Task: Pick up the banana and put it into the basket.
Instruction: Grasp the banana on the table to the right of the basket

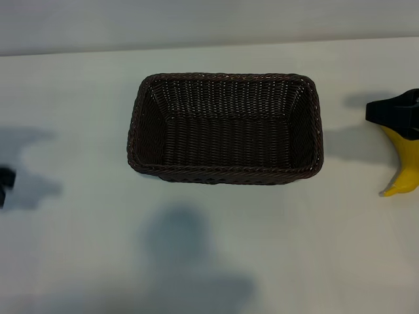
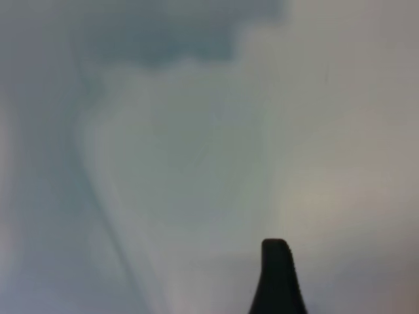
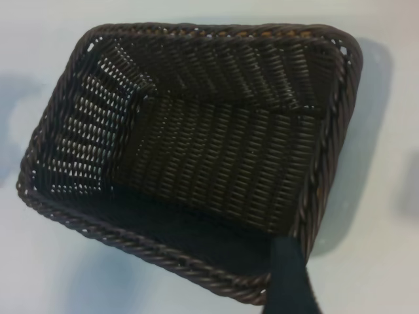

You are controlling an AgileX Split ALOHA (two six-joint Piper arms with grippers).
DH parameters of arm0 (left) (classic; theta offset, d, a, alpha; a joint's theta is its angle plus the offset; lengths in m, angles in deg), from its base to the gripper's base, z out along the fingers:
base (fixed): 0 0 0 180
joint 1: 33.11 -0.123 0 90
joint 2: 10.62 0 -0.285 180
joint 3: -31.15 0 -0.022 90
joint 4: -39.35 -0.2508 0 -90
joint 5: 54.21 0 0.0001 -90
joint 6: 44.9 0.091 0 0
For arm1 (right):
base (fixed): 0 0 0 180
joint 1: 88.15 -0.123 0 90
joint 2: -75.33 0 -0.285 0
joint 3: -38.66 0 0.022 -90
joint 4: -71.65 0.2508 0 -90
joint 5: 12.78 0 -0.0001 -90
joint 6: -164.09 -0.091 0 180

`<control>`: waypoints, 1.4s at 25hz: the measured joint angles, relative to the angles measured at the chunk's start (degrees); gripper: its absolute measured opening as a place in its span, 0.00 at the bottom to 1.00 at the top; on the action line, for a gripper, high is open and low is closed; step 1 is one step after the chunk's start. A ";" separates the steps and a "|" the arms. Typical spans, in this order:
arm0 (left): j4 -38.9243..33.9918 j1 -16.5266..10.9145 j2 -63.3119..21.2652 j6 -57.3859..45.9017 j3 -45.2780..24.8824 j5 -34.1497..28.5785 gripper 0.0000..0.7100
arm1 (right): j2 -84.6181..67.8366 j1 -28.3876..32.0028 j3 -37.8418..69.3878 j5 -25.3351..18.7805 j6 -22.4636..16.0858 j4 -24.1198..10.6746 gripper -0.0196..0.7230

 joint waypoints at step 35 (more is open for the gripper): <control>-0.05 0.00 -64.40 -0.51 -20.03 1.90 0.77 | 0.00 0.00 0.00 2.32 -1.32 -0.17 0.68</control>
